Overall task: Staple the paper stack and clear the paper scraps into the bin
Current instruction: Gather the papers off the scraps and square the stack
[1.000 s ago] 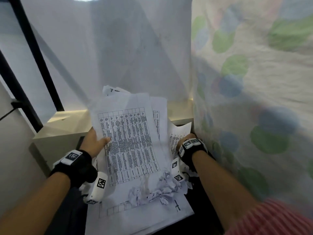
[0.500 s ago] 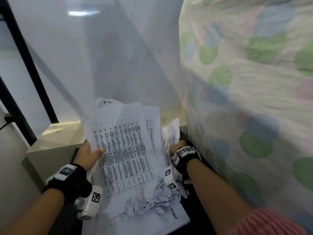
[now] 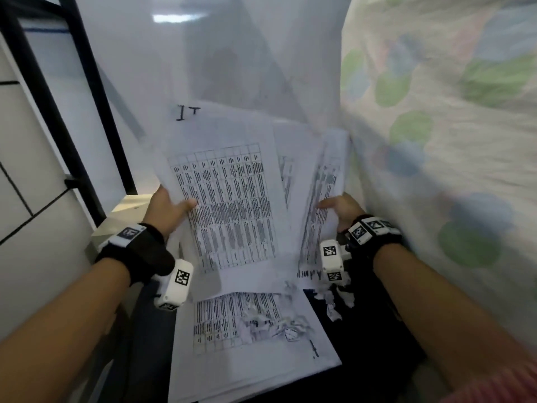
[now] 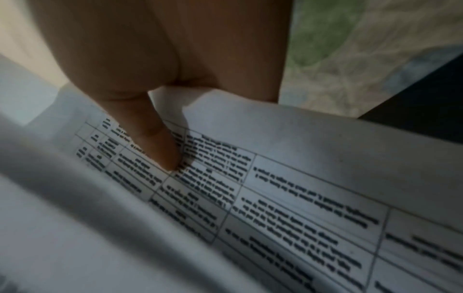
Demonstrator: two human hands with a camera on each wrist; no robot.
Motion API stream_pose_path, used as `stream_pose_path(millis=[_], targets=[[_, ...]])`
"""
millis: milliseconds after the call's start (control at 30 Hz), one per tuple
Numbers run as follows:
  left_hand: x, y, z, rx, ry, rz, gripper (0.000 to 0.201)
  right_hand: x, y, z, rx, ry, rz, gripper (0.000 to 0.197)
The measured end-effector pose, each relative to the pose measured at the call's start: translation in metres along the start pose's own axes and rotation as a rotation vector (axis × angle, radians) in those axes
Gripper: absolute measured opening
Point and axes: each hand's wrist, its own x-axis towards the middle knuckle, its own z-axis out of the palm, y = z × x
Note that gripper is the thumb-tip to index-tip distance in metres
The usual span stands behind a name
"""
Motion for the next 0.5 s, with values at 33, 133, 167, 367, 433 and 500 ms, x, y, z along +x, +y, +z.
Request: stream_pose_path(millis=[33,133,167,367,433,500], targets=[[-0.001,0.005,0.004,-0.017,0.010,0.009,0.047,-0.008,-0.007,0.008,0.024,-0.039,-0.032,0.044],[-0.006,0.015,0.013,-0.109,0.000,0.014,0.049,-0.059,-0.034,0.036,0.073,-0.073,-0.100,0.020],[-0.007,0.016,0.016,-0.105,0.007,0.019,0.048,-0.065,-0.036,0.042,0.172,-0.114,-0.100,0.026],[-0.016,0.013,0.021,-0.134,-0.055,-0.008,0.048,-0.094,-0.048,0.056,0.406,-0.349,-0.166,0.040],[-0.018,0.010,0.022,-0.149,-0.034,-0.015,0.046,-0.099,-0.051,0.057,0.425,-0.357,-0.195,0.042],[-0.020,0.010,0.019,-0.170,0.007,-0.011,0.045,-0.106,-0.054,0.055,0.371,-0.346,-0.203,0.067]])
